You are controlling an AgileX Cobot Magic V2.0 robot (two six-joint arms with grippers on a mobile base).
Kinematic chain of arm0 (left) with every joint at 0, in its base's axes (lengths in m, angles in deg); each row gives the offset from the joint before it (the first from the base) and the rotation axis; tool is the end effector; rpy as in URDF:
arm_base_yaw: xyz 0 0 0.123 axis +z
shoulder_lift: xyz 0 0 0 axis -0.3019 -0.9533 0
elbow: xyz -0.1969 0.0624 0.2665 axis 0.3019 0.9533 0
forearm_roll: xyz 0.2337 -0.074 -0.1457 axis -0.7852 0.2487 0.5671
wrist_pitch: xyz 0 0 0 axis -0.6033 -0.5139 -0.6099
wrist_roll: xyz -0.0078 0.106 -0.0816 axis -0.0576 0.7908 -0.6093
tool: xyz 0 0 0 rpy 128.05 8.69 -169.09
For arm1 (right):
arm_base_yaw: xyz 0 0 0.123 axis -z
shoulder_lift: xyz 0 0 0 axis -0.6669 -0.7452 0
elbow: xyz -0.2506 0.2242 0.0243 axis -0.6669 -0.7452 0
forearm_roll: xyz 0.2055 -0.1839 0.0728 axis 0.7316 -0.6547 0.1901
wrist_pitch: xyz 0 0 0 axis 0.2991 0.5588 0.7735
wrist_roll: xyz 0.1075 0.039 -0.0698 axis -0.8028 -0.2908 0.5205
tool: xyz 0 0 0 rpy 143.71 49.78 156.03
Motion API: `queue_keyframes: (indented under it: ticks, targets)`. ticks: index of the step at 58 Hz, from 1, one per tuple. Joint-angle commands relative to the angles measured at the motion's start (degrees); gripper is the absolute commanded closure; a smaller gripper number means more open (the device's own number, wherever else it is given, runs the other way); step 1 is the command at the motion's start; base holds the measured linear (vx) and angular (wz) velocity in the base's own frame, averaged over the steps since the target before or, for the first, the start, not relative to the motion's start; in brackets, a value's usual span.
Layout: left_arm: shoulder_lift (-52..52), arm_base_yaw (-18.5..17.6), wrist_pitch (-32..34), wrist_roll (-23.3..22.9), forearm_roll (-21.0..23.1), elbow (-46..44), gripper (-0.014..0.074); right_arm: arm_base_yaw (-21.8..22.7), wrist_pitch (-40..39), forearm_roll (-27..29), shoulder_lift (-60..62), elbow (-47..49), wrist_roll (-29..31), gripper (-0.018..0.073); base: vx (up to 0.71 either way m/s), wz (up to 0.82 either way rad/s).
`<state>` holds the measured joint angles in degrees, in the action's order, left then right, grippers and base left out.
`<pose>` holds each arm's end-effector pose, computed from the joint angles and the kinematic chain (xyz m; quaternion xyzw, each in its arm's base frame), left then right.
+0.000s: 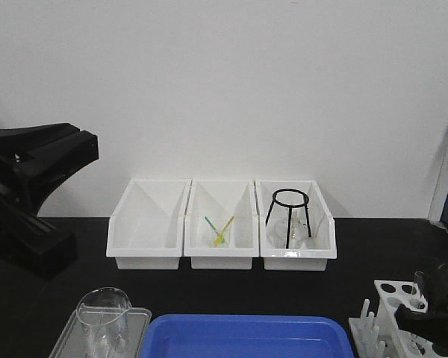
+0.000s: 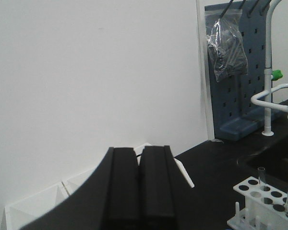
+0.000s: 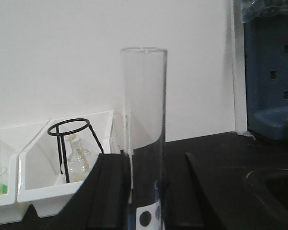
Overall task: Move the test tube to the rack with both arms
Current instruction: 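Lower the held tube into a hole of the white rack with the right gripper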
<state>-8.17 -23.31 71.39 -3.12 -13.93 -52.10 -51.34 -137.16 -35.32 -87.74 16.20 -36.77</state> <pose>0.2002 -0.1389 0.4888 0.2144 0.6525 -0.1454 0.7121 0.2983 0.0148 0.2280 0.0722 0.6855 0.0064 0.7244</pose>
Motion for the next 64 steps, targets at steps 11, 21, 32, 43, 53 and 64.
queue_keyframes:
  ticks: [11, 21, 32, 43, 53, 64]
  targets:
    - [0.55, -0.06, 1.75, -0.4, -2.0, -1.61, 0.0603, 0.32, -11.25, -3.82, 0.64, 4.97, 3.45, 0.0567, 0.0, 0.0]
    - [0.55, -0.06, 0.49, -0.4, -3.99, -1.61, 0.0603, 0.32, -8.44, -3.22, 0.64, 4.97, 10.3, 0.0567, 0.0, 0.0]
    - [0.55, -0.06, 0.54, -0.4, -4.46, -1.61, 0.0603, 0.32, -8.45, -2.57, 0.64, 4.97, 11.19, 0.0567, 0.0, 0.0]
    - [0.55, -0.06, 0.54, -0.4, -4.46, -1.61, 0.0603, 0.32, -8.46, -2.2, 0.64, 4.97, 10.72, 0.0567, 0.0, 0.0]
    - [0.55, -0.06, 0.54, -0.4, -4.46, -1.61, 0.0603, 0.32, -8.96, -2.05, -2.02, 4.97, 10.55, 0.0567, 0.0, 0.0]
    - [0.55, -0.06, 0.49, -0.4, -4.46, -1.61, 0.0603, 0.32, -10.44, -2.23, -4.01, 4.97, 8.77, 0.0567, 0.0, 0.0]
